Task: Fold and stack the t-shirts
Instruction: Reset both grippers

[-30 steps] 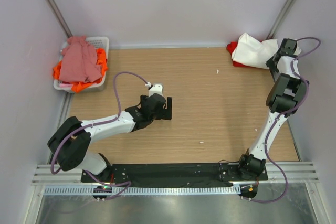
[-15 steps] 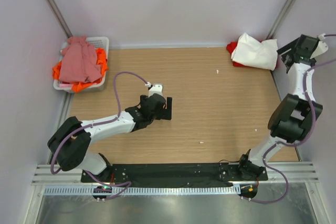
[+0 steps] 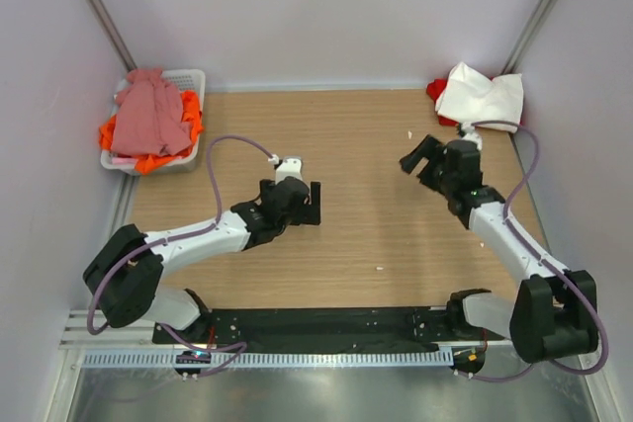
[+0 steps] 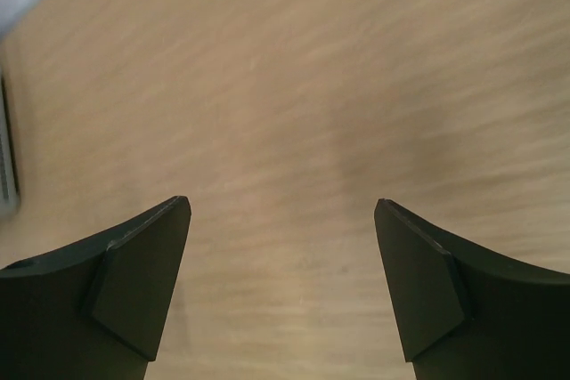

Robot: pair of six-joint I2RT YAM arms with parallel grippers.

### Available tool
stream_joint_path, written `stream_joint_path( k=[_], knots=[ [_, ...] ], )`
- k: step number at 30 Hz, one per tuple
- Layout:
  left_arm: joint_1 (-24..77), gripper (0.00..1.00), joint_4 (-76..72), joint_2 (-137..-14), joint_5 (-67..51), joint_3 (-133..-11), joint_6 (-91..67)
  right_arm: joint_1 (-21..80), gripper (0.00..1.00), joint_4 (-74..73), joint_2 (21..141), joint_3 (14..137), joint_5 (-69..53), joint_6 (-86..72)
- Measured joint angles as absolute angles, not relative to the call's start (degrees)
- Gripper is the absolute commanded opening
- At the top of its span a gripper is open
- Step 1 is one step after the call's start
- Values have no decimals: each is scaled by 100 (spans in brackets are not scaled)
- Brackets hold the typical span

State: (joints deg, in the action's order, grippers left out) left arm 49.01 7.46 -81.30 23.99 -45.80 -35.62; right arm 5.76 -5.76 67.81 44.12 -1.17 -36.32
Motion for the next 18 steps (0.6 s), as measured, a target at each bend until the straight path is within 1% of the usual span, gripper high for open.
stream_joint_path(
  k=[4,6,9,12,18],
  knots=[
    [4899,100,805,-7935,2471,-4541,-3636,1905,92,-231,6152,3238,-248,-3791],
    [4899,100,819,-7856,2497,-4504,-3704,2331,92,82,5793,2779,-276,-3889],
    [4884,100,845,-7736,2508,-4412,-3739,2473,92,843,5513,2095,-237,-3968],
    [4853,99,862,-7605,2502,-4322,-3752,2515,92,1356,5529,1479,-209,-4029],
    [4823,100,864,-7546,2558,-4296,-3758,2593,94,1828,5529,1240,-89,-4091]
  ],
)
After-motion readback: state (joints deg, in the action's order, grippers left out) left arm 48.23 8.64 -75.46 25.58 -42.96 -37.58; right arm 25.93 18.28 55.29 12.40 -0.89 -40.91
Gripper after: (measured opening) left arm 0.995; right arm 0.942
